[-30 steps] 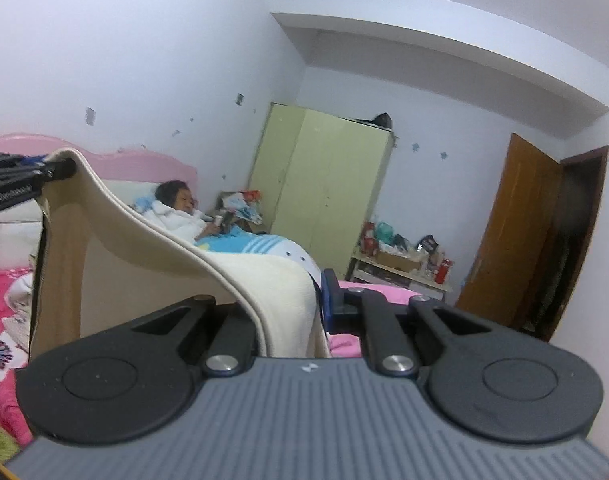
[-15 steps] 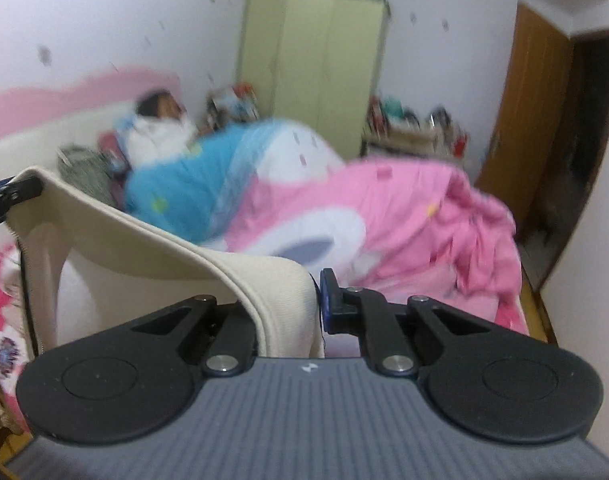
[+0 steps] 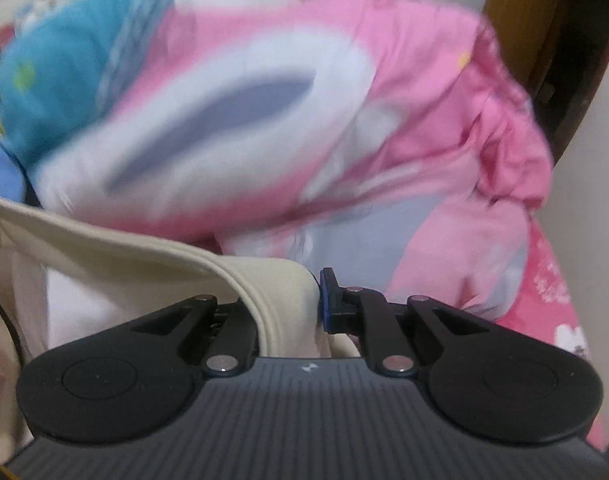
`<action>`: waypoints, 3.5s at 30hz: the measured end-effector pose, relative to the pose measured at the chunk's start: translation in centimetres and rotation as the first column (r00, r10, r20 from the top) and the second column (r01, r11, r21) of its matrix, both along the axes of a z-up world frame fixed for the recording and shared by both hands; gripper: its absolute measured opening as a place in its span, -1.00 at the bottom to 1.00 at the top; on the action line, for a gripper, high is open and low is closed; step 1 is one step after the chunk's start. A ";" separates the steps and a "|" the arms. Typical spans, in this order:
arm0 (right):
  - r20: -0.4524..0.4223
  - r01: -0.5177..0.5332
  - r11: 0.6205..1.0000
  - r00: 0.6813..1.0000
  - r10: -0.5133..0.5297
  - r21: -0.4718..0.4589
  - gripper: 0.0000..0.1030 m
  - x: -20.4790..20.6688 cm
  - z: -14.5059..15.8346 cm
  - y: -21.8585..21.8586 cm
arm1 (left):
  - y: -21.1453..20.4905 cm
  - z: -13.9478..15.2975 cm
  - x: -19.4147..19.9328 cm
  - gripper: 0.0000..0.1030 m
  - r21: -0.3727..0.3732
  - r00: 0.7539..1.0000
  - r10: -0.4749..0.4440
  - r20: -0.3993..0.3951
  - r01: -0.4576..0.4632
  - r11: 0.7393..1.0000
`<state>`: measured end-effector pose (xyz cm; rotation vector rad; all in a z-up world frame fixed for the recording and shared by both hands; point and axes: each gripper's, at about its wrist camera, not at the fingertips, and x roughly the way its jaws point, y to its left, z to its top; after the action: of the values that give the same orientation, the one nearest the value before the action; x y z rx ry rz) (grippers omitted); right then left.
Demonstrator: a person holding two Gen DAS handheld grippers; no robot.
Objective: Fold clothes
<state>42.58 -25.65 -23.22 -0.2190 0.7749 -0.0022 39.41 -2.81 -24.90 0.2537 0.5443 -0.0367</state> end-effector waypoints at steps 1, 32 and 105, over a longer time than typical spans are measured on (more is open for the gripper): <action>-0.020 -0.003 1.000 1.000 0.002 -0.010 -0.86 1.1 -2.2 -0.1 | -0.1 -1.7 1.0 -0.71 0.010 1.000 0.007 -0.021 -0.007 1.000; -0.261 -0.104 0.795 0.912 0.316 0.598 0.65 -3.5 -9.9 2.4 | 11.2 -0.6 -10.7 0.72 -0.286 0.901 0.149 -0.407 -0.281 0.916; -0.464 0.200 0.887 0.886 0.017 0.416 -0.95 -17.7 -9.6 6.3 | 4.8 -6.0 -25.6 -0.36 -0.806 0.668 -0.575 -0.472 -0.064 0.588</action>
<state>24.88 -19.32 -32.78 0.2814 1.2340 0.1436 13.76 2.04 -30.92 -0.5956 1.2105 -0.7218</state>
